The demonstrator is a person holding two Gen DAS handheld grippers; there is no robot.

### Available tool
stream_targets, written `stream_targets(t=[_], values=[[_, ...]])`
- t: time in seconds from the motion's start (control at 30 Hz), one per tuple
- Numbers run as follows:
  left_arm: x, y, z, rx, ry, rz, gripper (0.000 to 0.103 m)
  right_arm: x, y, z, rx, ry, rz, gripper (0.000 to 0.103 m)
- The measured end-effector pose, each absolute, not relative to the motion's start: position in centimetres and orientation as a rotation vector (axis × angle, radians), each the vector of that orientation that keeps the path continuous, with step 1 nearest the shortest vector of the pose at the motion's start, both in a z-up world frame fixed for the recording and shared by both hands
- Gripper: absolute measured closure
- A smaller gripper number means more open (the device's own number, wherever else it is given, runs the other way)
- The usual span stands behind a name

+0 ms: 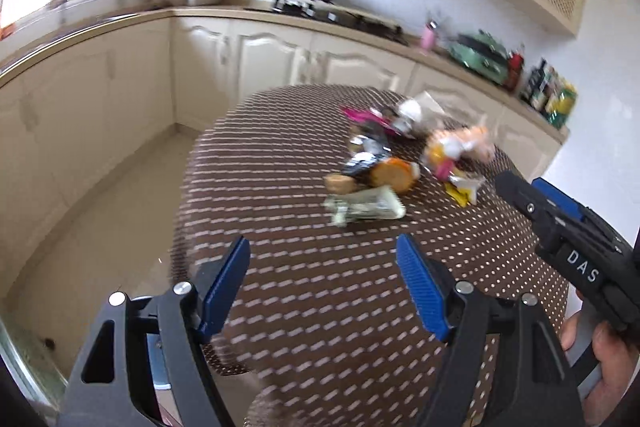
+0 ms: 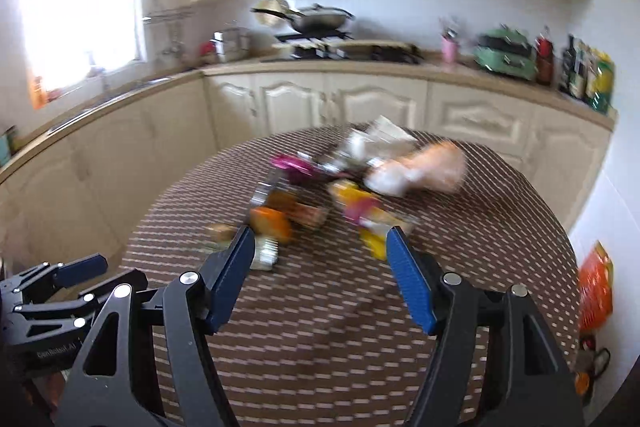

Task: Collect trash
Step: 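Open the left tool to drop the gold bag into the bin, then grasp the white wrapper with the left tool while the right tool grasps the yellow wrapper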

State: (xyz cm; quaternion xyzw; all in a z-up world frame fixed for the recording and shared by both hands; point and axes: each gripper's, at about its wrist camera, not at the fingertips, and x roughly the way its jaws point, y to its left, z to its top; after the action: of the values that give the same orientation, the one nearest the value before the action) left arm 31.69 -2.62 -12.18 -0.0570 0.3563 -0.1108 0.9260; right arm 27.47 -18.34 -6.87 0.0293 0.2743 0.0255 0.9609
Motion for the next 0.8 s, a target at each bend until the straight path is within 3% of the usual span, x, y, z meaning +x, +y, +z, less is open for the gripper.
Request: stream_targets(t=[0.1, 0.6, 0.8], values=[[33.4, -5.2, -13.2, -0.06, 0.769, -0.236, 0.029, 28.1, -20.3, -8.2, 0.079, 0.593, 0.023, 0.032], [39.3, -6.7, -16.4, -0.016, 0.878, -0.178, 0.03, 32.1, -24.2, -10.4, 0.135, 0.716, 0.032, 0.03], [39.4, -7.2, -16.4, 0.059, 0.872, -0.166, 0.056, 33.9, -23.8, -10.7, 0.122, 0.746, 0.033, 0.03]])
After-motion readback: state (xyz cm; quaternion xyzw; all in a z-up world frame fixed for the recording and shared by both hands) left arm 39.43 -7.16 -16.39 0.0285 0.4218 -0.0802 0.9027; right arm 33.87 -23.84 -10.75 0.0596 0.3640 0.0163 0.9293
